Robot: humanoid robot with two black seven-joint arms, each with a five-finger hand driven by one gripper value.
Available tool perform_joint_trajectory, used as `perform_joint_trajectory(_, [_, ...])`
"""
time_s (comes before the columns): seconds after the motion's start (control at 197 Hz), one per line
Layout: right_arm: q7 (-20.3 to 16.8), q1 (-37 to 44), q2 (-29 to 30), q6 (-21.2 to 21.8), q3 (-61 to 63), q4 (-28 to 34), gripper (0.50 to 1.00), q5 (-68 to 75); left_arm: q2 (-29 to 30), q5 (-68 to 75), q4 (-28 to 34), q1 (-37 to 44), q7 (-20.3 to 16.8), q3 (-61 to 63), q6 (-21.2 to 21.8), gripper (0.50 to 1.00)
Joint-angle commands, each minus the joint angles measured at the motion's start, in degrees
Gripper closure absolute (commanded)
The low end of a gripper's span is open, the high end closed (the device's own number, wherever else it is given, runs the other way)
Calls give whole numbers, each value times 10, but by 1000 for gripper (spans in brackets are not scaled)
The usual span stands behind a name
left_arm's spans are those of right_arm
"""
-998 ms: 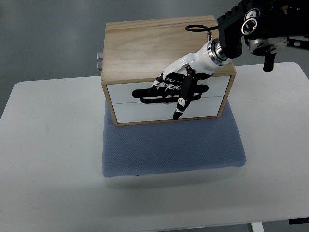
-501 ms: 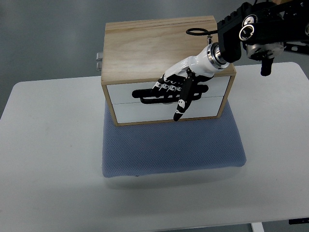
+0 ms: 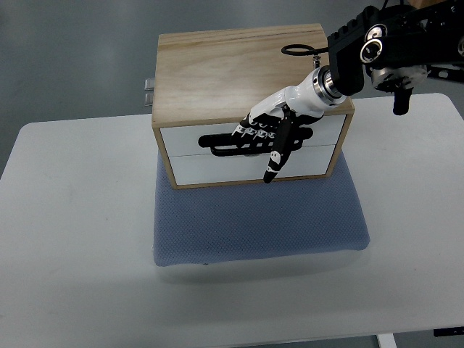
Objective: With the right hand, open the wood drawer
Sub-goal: 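Pull the handle toward the robot with the right hand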
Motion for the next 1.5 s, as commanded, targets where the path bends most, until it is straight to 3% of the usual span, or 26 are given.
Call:
perform_joint_trajectory(0.0, [0,1,-1,15,0,1,556,0,0,0,0,0,0,0,0,500])
perform_joint_trajectory(0.339, [0,8,-9,91,0,12,556,0,0,0,0,0,0,0,0,500])
perform_joint_trajectory(1.494, [1,31,-60,92,-1,80,554,-10,0,0,0,0,0,0,0,500])
